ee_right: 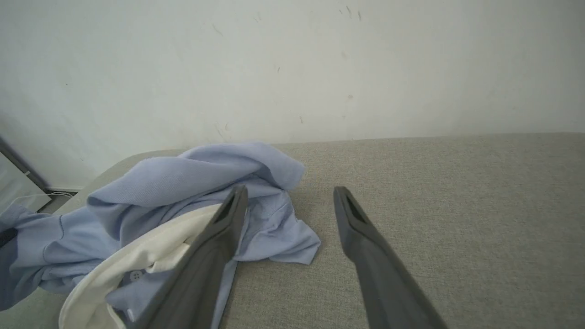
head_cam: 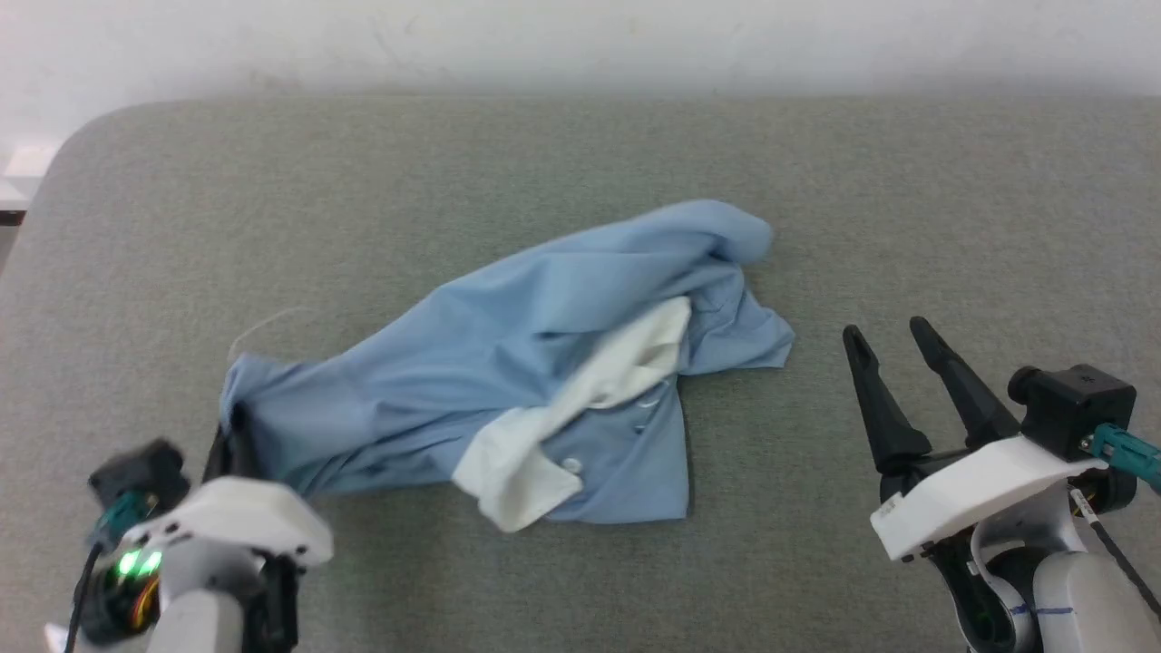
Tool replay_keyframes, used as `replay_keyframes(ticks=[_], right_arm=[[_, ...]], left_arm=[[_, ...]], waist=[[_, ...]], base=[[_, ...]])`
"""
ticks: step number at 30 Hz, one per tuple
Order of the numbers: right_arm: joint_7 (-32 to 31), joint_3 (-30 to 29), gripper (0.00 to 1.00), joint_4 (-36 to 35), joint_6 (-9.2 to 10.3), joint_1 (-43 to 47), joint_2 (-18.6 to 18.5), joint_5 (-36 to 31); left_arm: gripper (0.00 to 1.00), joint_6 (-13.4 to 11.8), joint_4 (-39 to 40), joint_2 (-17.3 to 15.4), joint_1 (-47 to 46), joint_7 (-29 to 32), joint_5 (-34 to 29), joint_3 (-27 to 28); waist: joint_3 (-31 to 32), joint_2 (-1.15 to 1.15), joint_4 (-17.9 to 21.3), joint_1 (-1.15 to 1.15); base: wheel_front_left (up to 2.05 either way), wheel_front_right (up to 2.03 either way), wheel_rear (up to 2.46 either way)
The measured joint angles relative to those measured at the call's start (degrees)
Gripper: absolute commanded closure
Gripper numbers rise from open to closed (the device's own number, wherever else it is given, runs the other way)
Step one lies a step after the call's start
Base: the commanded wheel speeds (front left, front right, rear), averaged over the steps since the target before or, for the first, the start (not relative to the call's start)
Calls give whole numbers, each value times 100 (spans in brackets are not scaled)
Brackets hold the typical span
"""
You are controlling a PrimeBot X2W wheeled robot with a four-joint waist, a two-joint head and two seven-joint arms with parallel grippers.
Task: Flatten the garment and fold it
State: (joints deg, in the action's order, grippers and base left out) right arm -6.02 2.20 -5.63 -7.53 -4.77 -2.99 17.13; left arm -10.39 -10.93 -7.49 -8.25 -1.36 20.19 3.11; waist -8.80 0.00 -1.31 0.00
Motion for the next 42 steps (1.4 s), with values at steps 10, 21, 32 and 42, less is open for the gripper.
replay_keyframes(ticks=[10,21,32,42], right_arm=[[-224,-169,0,66,0,4,0,-207],[-269,-186,0,648,0,-495,4,-815],[-990,-815,0,2625,0,-2044,4,-1480],[-2570,-1132,54,3482,0,-2724,0,-2090]], left_arm=[[0,-180,-442,92,566,146,305,236],[0,390,-177,328,410,-1329,82,-125],[0,465,736,437,314,-1337,-203,-304],[0,322,738,449,315,-1337,-3,-584]], waist=[[45,0,-355,0],[-76,0,-712,0],[-429,0,-1165,1],[-712,0,-1456,0]], base=[[0,0,0],[0,0,0],[0,0,0],[0,0,0]])
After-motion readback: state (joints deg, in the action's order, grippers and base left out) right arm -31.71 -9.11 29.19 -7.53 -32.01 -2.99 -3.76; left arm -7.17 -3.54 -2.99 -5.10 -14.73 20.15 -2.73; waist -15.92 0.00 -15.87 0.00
